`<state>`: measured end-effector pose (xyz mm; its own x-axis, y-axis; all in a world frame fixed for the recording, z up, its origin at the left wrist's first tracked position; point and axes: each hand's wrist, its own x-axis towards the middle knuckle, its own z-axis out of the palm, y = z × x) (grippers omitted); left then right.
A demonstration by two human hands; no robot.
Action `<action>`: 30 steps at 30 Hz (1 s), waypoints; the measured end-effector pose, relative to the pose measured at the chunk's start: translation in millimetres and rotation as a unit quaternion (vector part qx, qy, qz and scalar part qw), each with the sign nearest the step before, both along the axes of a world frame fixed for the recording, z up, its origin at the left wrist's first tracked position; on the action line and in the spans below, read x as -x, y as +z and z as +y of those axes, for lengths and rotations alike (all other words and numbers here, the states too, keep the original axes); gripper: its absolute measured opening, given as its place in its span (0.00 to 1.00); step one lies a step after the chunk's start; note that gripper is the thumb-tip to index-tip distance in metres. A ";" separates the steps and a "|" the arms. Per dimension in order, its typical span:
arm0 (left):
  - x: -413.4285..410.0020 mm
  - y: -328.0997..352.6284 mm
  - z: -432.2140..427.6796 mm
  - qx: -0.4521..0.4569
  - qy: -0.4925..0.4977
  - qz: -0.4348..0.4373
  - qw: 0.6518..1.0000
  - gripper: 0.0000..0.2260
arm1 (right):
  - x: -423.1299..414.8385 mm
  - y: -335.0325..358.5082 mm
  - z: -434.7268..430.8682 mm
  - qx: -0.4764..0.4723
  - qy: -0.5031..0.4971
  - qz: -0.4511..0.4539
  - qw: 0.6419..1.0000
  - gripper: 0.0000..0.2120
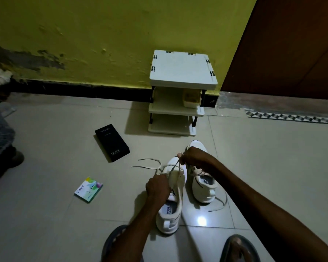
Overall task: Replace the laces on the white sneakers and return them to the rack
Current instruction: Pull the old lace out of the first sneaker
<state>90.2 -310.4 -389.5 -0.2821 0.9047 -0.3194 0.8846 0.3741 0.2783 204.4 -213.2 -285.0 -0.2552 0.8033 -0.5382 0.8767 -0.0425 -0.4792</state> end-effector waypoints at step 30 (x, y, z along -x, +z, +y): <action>-6.6 1.1 -3.4 0.017 0.034 0.061 0.997 0.11 | -7.3 -6.6 -25.4 0.075 0.178 -0.229 0.954 0.19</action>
